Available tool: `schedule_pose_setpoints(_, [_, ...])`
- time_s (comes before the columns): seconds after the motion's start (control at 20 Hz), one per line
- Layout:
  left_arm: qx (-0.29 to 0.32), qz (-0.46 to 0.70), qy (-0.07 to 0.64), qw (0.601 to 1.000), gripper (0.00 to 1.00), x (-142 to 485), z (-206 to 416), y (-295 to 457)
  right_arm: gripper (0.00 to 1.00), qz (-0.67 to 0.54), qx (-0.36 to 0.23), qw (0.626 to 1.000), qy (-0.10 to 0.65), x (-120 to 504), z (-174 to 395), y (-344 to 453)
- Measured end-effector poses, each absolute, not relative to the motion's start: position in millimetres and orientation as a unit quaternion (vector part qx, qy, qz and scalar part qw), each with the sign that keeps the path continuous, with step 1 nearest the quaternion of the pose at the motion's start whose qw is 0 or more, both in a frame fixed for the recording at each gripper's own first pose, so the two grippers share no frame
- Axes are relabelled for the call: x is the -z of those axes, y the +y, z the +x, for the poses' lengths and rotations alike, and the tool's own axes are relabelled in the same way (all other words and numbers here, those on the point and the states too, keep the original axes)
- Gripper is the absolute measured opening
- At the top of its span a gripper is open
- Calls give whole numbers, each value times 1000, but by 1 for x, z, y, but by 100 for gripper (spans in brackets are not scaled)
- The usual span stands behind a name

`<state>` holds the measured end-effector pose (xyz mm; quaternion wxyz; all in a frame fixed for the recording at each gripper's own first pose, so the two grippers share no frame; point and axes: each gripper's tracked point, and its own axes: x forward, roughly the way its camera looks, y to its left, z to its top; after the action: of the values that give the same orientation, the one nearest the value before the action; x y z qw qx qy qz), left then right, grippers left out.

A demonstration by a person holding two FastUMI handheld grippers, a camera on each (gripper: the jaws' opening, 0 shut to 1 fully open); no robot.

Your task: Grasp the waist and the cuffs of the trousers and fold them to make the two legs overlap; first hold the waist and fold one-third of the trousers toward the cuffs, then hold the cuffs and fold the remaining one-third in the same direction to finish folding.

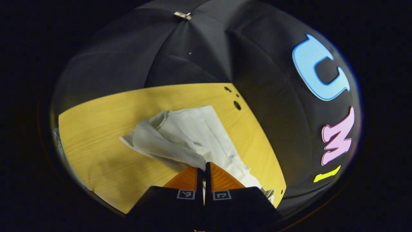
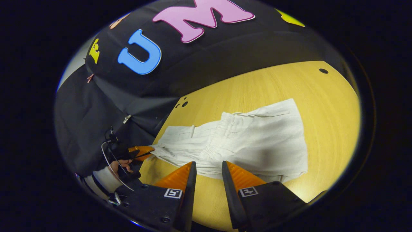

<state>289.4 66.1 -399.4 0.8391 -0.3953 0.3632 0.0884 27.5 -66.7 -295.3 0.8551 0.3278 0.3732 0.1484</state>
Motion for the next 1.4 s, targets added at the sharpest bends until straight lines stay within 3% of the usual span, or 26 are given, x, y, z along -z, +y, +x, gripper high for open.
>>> schedule_pose_setpoints(0.3, [-59, -358, 348, 864, 6, 367, 316, 31, 49, 349, -111, 864, 345, 270, 16, -126])
schedule_pose_setpoints(0.35, [-76, -365, 359, 856, 6, 377, 313, 36, 38, 350, -105, 866, 343, 268, 14, -134])
schedule_pose_setpoints(0.4, [-94, -381, 364, 845, 6, 386, 308, 43, 49, 351, -101, 866, 341, 267, 11, -141])
schedule_pose_setpoints(0.5, [-136, -401, 381, 822, 11, 413, 287, 62, 49, 351, -92, 867, 343, 271, 4, -151])
schedule_pose_setpoints(0.55, [-153, -410, 390, 810, 6, 429, 275, 71, 49, 351, -89, 866, 346, 274, 0, -155])
schedule_pose_setpoints(0.6, [-165, -424, 397, 797, 6, 437, 265, 77, 38, 350, -87, 864, 350, 278, -3, -156])
schedule_pose_setpoints(0.65, [-173, -441, 400, 785, 6, 441, 257, 78, 49, 350, -86, 863, 355, 282, -5, -157])
schedule_pose_setpoints(0.7, [-183, -449, 400, 778, 0, 442, 250, 83, 49, 349, -87, 861, 359, 285, -7, -157])
schedule_pose_setpoints(0.9, [-203, -434, 426, 767, 72, 456, 240, 82, 49, 360, -93, 855, 361, 285, 2, -149])
schedule_pose_setpoints(1.0, [-201, -440, 427, 764, 84, 457, 252, 78, 49, 361, -95, 854, 362, 286, 4, -147])
schedule_pose_setpoints(1.05, [-205, -438, 437, 759, 84, 462, 259, 77, 49, 360, -95, 854, 364, 286, 4, -146])
schedule_pose_setpoints(1.15, [-217, -417, 455, 757, 96, 470, 271, 77, 49, 354, -93, 856, 365, 288, 2, -149])
schedule_pose_setpoints(1.4, [-232, -377, 459, 770, 11, 477, 289, 78, 49, 359, -79, 860, 354, 283, 2, -163])
